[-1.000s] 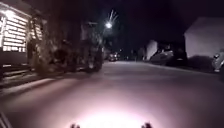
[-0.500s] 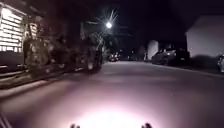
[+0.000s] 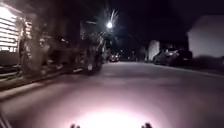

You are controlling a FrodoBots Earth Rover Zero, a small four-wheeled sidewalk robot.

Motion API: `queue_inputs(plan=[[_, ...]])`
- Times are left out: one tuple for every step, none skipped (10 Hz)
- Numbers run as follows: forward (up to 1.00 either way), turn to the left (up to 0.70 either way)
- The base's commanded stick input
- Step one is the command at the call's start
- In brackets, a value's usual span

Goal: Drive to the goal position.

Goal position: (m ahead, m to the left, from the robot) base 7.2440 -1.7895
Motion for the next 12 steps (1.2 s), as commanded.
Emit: queue_inputs(plan=[[0.70, 0.00], [0.70, 0.00], [0.70, 0.00], [0.70, -0.09], [0.70, -0.19], [0.70, -0.29], [0.70, -0.15], [0.70, 0.00], [0.70, 0.00], [0.70, 0.00], [0.70, 0.00], [0.70, 0.00]])
